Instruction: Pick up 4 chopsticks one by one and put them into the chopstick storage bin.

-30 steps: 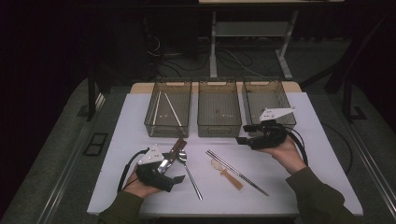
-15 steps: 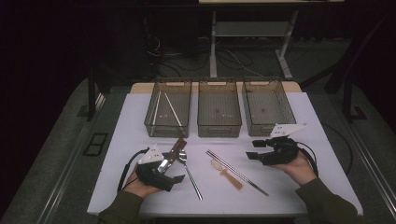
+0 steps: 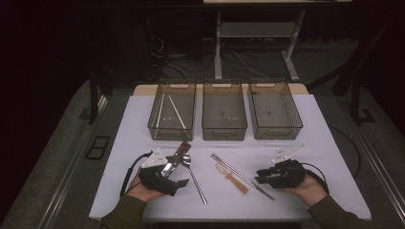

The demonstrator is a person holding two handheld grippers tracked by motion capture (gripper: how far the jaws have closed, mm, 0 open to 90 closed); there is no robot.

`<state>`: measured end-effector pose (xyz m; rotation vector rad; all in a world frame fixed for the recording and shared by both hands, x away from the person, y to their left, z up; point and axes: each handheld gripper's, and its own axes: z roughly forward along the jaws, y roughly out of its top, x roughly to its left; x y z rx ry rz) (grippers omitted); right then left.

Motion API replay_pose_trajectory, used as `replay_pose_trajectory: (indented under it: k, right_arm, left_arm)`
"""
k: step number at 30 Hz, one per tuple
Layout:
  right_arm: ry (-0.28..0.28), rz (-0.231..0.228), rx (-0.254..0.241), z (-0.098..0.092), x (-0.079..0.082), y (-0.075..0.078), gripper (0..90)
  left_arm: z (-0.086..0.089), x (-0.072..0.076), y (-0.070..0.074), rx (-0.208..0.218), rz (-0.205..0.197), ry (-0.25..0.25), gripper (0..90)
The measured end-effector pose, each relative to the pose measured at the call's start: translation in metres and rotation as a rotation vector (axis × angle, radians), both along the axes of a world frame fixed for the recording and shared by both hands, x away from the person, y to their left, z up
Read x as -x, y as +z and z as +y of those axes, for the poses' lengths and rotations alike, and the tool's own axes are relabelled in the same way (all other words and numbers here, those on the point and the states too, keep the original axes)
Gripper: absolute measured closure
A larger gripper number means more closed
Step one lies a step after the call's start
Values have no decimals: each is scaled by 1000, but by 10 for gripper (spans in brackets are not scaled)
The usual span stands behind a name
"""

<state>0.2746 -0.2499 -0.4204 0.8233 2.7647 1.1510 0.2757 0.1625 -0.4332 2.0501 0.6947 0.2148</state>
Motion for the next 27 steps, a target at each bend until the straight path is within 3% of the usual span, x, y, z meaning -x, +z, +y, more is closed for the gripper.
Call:
replay_pose_trajectory:
  k: [11, 14, 27]
  right_arm:
    - [30, 32, 86, 0, 15, -14, 760]
    - [40, 22, 118, 2, 16, -15, 770]
    - [55, -7, 168, 6, 18, -17, 797]
  left_arm:
    - [0, 0, 0, 1, 0, 2, 0]
    - [0, 0, 0, 2, 0, 3, 0]
    - [0, 0, 0, -1, -2, 3, 0]
